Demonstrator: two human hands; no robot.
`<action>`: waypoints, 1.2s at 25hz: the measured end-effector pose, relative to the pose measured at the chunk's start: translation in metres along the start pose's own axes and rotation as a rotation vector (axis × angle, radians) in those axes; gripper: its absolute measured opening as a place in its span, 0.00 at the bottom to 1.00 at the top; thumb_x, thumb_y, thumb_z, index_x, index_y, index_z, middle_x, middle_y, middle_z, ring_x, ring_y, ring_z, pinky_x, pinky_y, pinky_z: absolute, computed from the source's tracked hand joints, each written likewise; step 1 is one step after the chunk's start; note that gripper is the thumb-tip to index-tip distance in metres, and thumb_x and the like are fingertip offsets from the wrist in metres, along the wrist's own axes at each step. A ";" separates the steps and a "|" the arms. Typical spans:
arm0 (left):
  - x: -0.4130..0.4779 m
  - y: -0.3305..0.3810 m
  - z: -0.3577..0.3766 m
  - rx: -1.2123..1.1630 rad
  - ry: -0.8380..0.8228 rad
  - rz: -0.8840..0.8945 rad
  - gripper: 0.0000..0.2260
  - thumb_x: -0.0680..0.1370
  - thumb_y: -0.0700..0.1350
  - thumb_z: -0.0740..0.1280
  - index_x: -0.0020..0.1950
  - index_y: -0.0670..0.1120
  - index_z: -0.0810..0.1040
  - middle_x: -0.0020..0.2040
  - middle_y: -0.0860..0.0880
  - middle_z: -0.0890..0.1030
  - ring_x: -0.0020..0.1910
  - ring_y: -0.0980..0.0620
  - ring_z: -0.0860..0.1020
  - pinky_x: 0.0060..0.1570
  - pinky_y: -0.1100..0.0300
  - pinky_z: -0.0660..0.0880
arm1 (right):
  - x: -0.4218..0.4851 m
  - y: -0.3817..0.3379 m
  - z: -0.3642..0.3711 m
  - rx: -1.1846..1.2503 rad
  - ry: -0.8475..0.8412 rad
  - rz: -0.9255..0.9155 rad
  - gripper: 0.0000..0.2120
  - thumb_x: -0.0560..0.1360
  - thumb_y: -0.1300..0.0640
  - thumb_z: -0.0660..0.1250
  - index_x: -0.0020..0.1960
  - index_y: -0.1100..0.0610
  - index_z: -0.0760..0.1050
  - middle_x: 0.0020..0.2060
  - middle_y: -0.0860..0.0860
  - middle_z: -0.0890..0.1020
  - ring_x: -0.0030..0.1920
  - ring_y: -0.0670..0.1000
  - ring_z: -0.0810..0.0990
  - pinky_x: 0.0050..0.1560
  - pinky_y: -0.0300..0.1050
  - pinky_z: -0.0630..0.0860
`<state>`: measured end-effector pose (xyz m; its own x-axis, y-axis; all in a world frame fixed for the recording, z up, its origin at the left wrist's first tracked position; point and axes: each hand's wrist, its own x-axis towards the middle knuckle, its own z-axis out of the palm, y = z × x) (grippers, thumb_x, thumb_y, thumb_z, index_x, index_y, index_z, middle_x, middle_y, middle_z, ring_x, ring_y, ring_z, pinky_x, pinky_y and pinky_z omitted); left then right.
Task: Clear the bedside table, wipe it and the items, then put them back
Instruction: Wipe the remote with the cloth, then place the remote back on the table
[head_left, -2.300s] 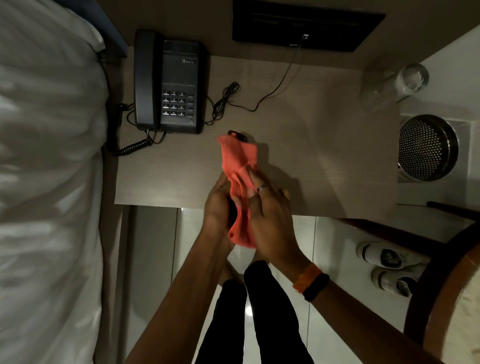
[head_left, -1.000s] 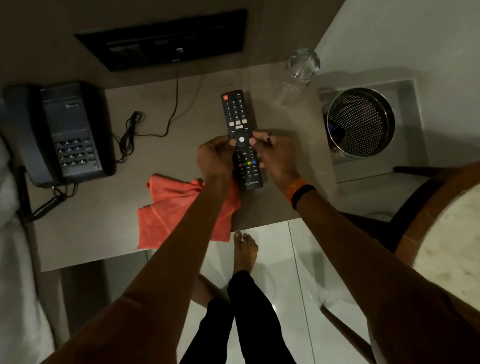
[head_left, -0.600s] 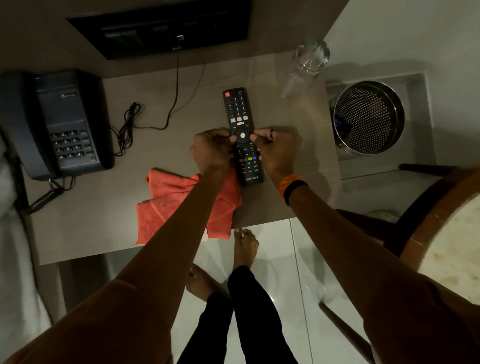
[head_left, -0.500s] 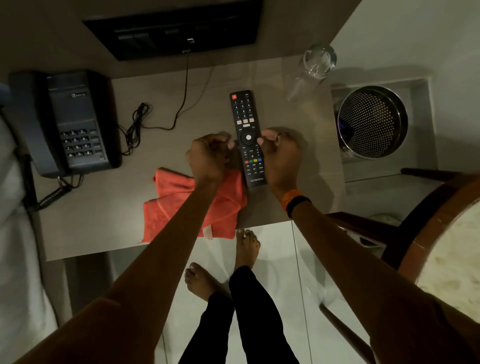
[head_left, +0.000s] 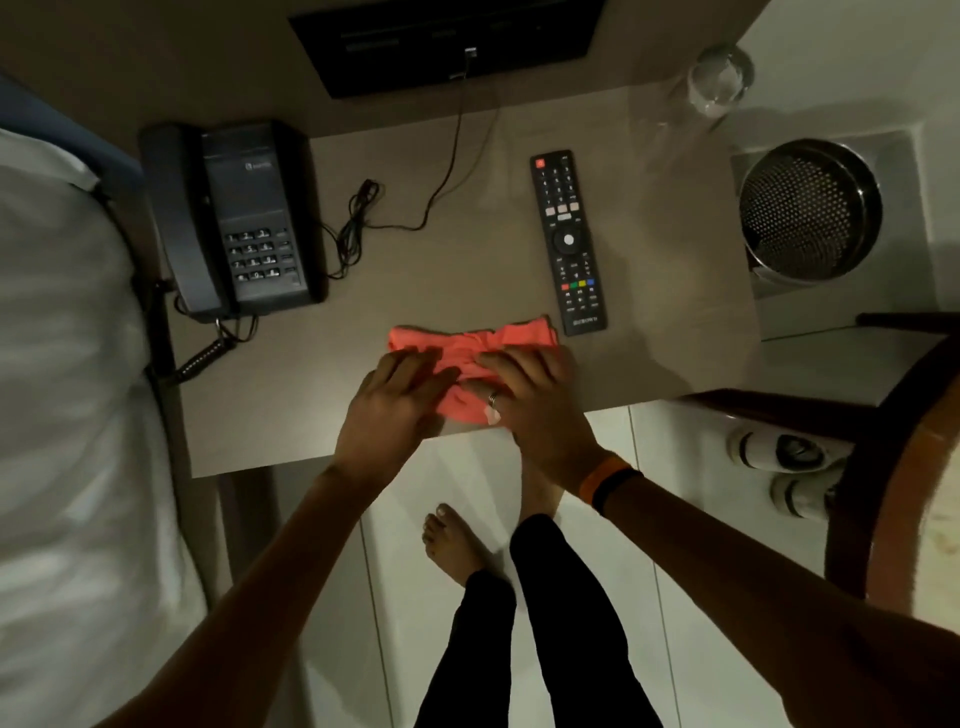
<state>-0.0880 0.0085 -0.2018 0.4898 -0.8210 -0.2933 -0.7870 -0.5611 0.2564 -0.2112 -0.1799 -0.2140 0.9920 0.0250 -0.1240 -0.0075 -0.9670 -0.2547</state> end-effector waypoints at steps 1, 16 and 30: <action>0.001 0.003 -0.001 -0.027 0.031 -0.004 0.29 0.68 0.47 0.80 0.69 0.49 0.78 0.68 0.44 0.77 0.64 0.39 0.75 0.57 0.46 0.79 | 0.002 -0.001 -0.002 0.018 0.050 0.008 0.17 0.79 0.53 0.58 0.62 0.49 0.80 0.65 0.51 0.80 0.68 0.60 0.76 0.70 0.61 0.70; 0.076 0.297 -0.062 -0.346 0.178 0.885 0.19 0.75 0.34 0.68 0.65 0.45 0.81 0.64 0.44 0.81 0.65 0.43 0.76 0.66 0.45 0.72 | -0.270 0.034 -0.155 -0.012 0.381 0.985 0.19 0.73 0.58 0.68 0.63 0.53 0.80 0.59 0.57 0.79 0.52 0.59 0.75 0.48 0.52 0.73; 0.067 0.433 0.004 0.404 0.011 0.989 0.28 0.85 0.57 0.44 0.83 0.48 0.46 0.83 0.44 0.47 0.82 0.40 0.44 0.78 0.38 0.49 | -0.375 0.059 -0.078 0.061 0.310 1.328 0.29 0.83 0.45 0.50 0.81 0.54 0.54 0.82 0.54 0.55 0.82 0.56 0.49 0.79 0.64 0.51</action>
<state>-0.3976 -0.2891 -0.1146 -0.4328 -0.8943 -0.1135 -0.9015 0.4297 0.0514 -0.5741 -0.2666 -0.1075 0.2209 -0.9711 -0.0906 -0.9662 -0.2053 -0.1559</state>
